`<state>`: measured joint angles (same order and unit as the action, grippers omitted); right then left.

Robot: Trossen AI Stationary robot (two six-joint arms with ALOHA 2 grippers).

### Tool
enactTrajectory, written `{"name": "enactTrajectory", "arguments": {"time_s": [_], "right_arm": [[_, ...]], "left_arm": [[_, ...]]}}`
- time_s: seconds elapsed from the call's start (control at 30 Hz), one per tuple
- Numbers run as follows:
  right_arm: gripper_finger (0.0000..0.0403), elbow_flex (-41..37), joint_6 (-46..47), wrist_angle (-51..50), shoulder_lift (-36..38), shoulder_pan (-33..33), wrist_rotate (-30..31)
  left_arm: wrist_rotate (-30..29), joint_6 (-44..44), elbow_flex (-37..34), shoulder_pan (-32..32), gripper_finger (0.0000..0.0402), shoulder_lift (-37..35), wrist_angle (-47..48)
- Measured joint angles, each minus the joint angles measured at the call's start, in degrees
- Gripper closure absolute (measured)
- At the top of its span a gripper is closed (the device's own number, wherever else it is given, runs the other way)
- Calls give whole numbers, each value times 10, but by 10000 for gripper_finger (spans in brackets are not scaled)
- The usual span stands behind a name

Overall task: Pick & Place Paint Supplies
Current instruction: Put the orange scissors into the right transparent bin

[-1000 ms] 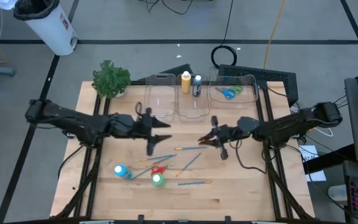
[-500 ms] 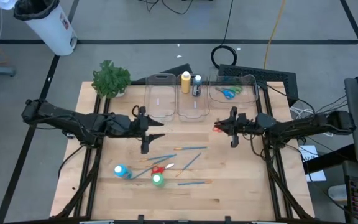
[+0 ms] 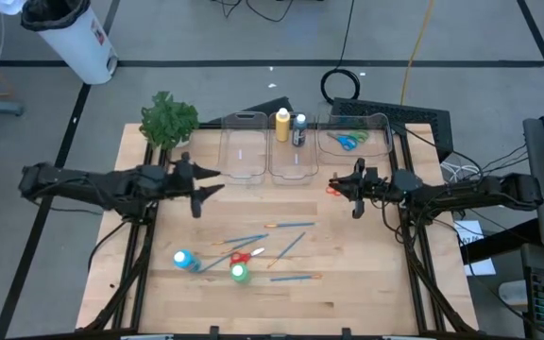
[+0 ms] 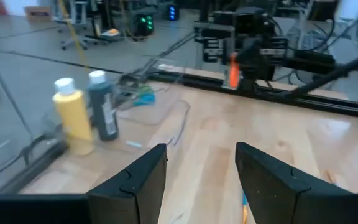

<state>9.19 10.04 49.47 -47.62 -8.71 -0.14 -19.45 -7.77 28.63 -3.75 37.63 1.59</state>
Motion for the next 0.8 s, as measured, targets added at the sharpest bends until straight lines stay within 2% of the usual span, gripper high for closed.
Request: {"name": "enactTrajectory", "arguments": {"time_s": [0.17,0.4,0.53,0.67,0.8], "right_arm": [[382,0,0,0,0,0,0],[382,0,19,0,0,0,0],[382,0,30,0,0,4,0],[382,0,28,1,0,5,0],[382,0,4,25,0,-3,0]], "left_arm": [[-39,-18,-78,0,204,-86,-43],[-56,-53,-175,0,204,-133,-111],[-83,-73,-194,0,204,-134,-118],[-135,-74,-196,0,204,-129,-120],[-161,-74,-196,0,204,-129,-123]]}}
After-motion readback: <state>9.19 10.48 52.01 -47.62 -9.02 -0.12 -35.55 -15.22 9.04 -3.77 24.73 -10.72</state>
